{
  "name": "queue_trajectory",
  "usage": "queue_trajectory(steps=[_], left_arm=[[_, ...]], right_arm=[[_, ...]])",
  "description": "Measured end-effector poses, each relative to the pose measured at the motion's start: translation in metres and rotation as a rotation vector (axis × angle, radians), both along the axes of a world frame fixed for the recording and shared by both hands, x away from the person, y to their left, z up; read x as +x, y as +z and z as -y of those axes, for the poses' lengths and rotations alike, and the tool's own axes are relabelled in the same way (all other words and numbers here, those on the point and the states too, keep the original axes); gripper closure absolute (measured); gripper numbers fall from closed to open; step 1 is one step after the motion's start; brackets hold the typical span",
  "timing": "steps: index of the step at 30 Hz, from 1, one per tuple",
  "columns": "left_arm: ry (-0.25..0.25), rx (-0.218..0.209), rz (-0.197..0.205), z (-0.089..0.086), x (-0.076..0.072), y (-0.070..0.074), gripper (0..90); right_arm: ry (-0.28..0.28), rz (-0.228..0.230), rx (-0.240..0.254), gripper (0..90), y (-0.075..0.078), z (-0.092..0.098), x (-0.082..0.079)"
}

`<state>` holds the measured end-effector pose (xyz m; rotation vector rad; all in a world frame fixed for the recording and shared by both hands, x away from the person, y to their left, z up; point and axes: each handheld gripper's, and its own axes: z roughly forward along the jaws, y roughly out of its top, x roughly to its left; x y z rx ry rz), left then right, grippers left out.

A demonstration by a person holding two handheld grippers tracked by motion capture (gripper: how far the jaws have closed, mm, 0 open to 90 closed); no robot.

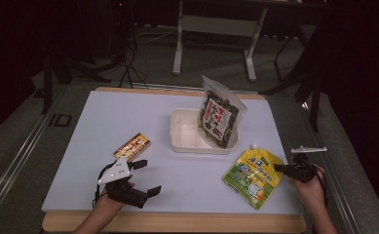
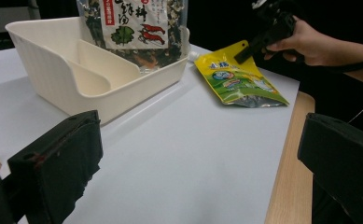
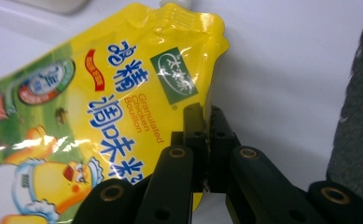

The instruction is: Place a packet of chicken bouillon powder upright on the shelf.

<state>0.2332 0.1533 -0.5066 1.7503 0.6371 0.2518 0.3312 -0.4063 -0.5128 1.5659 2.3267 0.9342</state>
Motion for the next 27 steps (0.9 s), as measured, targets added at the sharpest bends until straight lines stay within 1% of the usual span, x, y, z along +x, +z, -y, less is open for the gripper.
queue_trajectory(steps=[1, 2, 3, 4, 7, 8, 9, 10, 11, 12, 17, 19, 21, 24, 25, 27], left_arm=[[0.001, -0.003, -0.001, 0.000, 0.000, 0.000, 0.0], [0.001, -0.003, -0.001, 0.000, 0.000, 0.000, 0.0], [0.002, -0.002, 0.000, 0.000, 0.000, 0.000, 0.0], [0.002, -0.002, 0.000, 0.000, 0.000, 0.000, 0.1], [0.002, 0.000, -0.001, -0.001, 0.000, 0.000, 0.0], [0.002, 0.000, -0.001, -0.001, 0.000, 0.000, 0.1], [0.000, -0.001, -0.002, -0.001, 0.001, 0.000, 0.0], [0.001, -0.002, -0.002, -0.001, 0.001, 0.000, 0.1], [0.001, -0.002, -0.002, -0.001, 0.001, 0.000, 0.0], [0.001, -0.002, -0.002, -0.001, 0.001, 0.000, 0.0], [0.000, -0.002, -0.002, 0.000, 0.001, 0.000, 0.1], [0.001, 0.000, -0.001, -0.001, 0.001, 0.000, 0.1], [0.002, -0.004, -0.003, -0.001, 0.001, 0.000, 0.0], [0.000, -0.002, -0.001, 0.000, 0.000, 0.000, 0.0], [0.000, -0.002, -0.001, 0.000, 0.000, 0.000, 0.0], [0.000, -0.004, -0.002, 0.000, 0.000, 0.000, 0.0]], right_arm=[[-0.001, 0.012, -0.002, 89.9, 0.003, -0.001, -0.001], [-0.001, 0.012, -0.002, 89.9, 0.003, -0.001, -0.001], [0.000, 0.027, -0.005, 90.0, 0.007, -0.003, -0.002], [0.004, 0.057, -0.002, 90.0, 0.014, -0.005, -0.005], [0.017, 0.100, 0.015, 90.0, 0.027, -0.008, -0.010], [0.017, 0.100, 0.015, 90.0, 0.027, -0.008, -0.010], [0.033, 0.134, 0.028, 90.0, 0.038, -0.011, -0.015], [0.039, 0.147, 0.030, 90.0, 0.042, -0.013, -0.017], [0.039, 0.147, 0.030, 90.0, 0.042, -0.013, -0.017], [0.055, 0.171, 0.030, 90.0, 0.050, -0.017, -0.020], [0.103, 0.237, 0.040, 90.0, 0.069, -0.029, -0.032], [0.123, 0.267, 0.036, 90.0, 0.077, -0.035, -0.038], [0.147, 0.291, 0.044, 90.0, 0.083, -0.040, -0.043], [0.175, 0.319, 0.047, 90.0, 0.091, -0.047, -0.051], [0.175, 0.319, 0.047, 90.0, 0.091, -0.047, -0.051], [0.203, 0.344, 0.048, 90.0, 0.097, -0.054, -0.058]])
